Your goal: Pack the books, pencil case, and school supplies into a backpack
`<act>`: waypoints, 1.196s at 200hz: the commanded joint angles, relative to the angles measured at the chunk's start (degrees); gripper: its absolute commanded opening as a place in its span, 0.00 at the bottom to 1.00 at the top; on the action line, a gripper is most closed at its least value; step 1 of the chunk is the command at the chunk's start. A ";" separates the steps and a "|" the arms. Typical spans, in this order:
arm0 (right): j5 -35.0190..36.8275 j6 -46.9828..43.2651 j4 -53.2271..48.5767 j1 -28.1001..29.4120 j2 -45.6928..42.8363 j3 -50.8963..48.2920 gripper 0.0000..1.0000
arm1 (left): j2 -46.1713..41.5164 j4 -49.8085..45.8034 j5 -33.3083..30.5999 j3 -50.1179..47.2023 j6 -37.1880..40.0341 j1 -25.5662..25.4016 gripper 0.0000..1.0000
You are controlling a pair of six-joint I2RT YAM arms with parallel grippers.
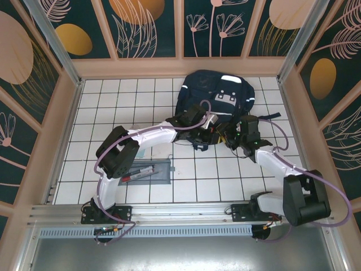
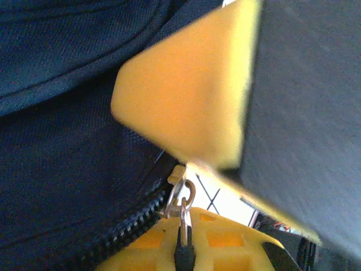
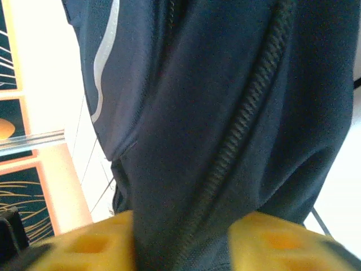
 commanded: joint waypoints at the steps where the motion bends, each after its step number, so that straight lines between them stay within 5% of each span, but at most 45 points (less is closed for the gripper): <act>1: 3.43 -2.78 3.68 -0.41 3.89 3.56 0.04 | -5.60 2.39 2.66 -2.47 2.75 -0.63 0.00; 34: 4.54 -7.81 0.74 -1.02 4.53 6.28 0.00 | -8.63 -2.28 -0.55 -6.28 6.22 2.50 0.00; 63: 5.64 -12.04 -3.75 -2.27 1.69 7.63 0.00 | -9.58 -5.25 -4.27 -9.98 7.54 10.15 0.00; 91: 5.69 -15.10 -7.63 -4.33 0.01 8.36 0.00 | -9.58 -11.17 -12.61 -8.31 12.38 14.50 0.00; 141: 4.81 -17.19 -8.74 -8.37 -2.33 6.56 0.00 | -8.84 -13.36 -18.50 -8.14 13.49 21.32 0.00; 171: 3.48 -20.58 -9.21 -8.88 0.25 9.10 0.00 | -12.96 -13.00 -9.84 -12.73 13.67 20.79 0.00; 197: 3.86 -23.82 -11.13 -8.88 4.10 14.09 0.00 | -21.82 -15.48 -5.74 -17.14 15.10 14.70 0.00; 239: 3.89 -26.06 -10.70 -8.90 10.98 21.81 0.00 | -25.58 -4.00 3.36 -22.50 4.95 6.44 0.00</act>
